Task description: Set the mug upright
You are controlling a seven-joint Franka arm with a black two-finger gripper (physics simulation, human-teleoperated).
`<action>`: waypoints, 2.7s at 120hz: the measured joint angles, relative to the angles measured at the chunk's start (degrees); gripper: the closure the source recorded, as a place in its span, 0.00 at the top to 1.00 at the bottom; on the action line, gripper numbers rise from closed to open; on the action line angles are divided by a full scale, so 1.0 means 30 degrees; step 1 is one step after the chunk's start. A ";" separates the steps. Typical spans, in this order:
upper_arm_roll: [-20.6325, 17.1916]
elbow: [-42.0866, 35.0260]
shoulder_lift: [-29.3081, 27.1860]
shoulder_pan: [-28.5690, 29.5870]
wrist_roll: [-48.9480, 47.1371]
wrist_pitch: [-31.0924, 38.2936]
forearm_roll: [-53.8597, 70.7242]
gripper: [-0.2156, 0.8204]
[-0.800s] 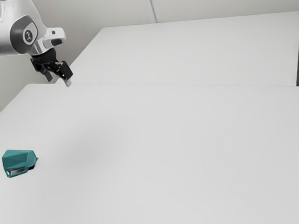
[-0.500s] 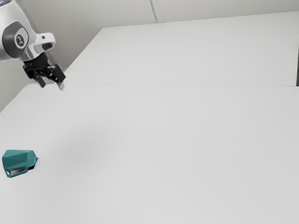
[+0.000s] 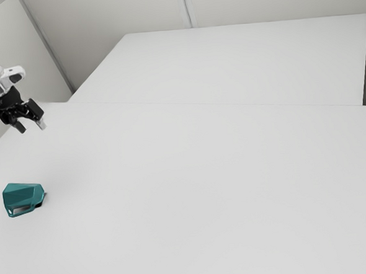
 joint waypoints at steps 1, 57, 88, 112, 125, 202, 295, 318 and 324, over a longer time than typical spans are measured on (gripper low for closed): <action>-0.0015 0.0033 0.0062 0.0098 0.0072 -0.0044 -0.0010 0.79; -0.0185 0.1000 0.3406 0.4722 0.4203 -0.1299 -0.0512 0.79; -0.0850 0.3187 0.5660 0.6481 0.6132 -0.2575 -0.0541 0.79; -0.2073 0.5078 0.7200 0.7835 0.7247 -0.3565 -0.0555 0.79; -0.2947 0.5963 0.7924 0.8609 0.7714 -0.3965 -0.0661 0.79; -0.3314 0.4990 0.8116 1.0134 0.8848 -0.6096 -0.2842 0.79; -0.2967 0.3553 0.8091 1.0799 0.6646 -0.7415 -0.6433 0.62; -0.2967 0.3441 0.7956 1.1052 0.6179 -0.7805 -0.6702 0.38; -0.2977 0.3417 0.7918 1.1083 0.6085 -0.7896 -0.6799 0.35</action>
